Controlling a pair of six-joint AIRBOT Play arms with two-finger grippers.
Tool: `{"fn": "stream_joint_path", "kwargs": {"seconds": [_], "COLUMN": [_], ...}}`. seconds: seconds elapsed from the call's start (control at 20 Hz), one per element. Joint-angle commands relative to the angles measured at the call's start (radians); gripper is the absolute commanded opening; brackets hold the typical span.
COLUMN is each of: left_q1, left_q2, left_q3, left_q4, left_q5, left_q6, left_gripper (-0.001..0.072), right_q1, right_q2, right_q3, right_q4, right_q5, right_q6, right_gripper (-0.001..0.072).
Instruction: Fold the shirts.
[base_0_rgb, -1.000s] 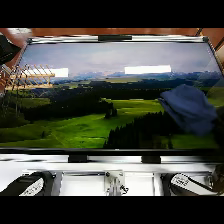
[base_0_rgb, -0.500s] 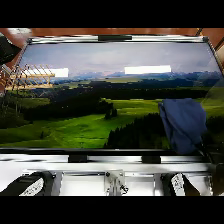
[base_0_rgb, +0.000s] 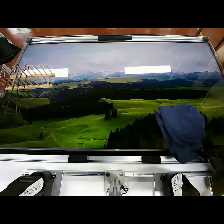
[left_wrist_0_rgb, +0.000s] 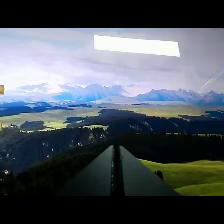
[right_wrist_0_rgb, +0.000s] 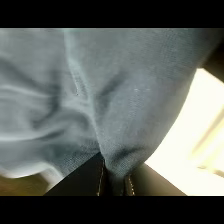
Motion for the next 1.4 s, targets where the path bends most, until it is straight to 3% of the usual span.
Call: {"fn": "stream_joint_path", "kwargs": {"seconds": [0.0, 0.15, 0.4, 0.6, 0.75, 0.95, 1.15, 1.35], "left_q1": [0.001, 0.001, 0.001, 0.001, 0.001, 0.001, 0.000, 0.001], "left_q2": [-0.001, -0.006, -0.024, -0.024, -0.024, -0.020, -0.018, -0.018], "left_q3": [0.000, 0.000, 0.000, 0.000, 0.000, 0.000, 0.000, 0.000], "left_q4": [0.000, 0.000, 0.000, 0.000, 0.000, 0.000, -0.004, -0.004], "left_q5": [0.001, 0.002, 0.000, -0.012, -0.051, -0.070, -0.071, -0.071], "left_q6": [0.008, 0.008, 0.007, 0.008, 0.023, 0.023, 0.022, 0.026], "left_gripper": [0.0036, 0.0036, 0.0036, 0.0036, 0.0036, 0.0036, 0.0036, 0.0036], "right_q1": [0.001, 0.034, 0.361, 0.611, 0.668, 0.625, 0.568, 0.525], "right_q2": [0.003, -0.005, -0.239, -0.563, -0.798, -0.904, -0.906, -0.900], "right_q3": [0.010, 0.074, 0.427, 0.868, 1.231, 1.379, 1.329, 1.110], "right_q4": [0.351, 0.687, 0.712, 0.711, 0.686, 0.574, 0.166, 0.025], "right_q5": [0.226, 0.464, 0.648, 0.871, 0.922, 0.847, 0.430, 0.164], "right_q6": [-0.097, -0.163, -0.127, -0.079, -0.076, -0.080, -0.069, -0.010], "right_gripper": [0.0067, 0.0067, 0.0067, 0.0067, 0.0067, 0.0067, 0.0068, 0.0067]}}
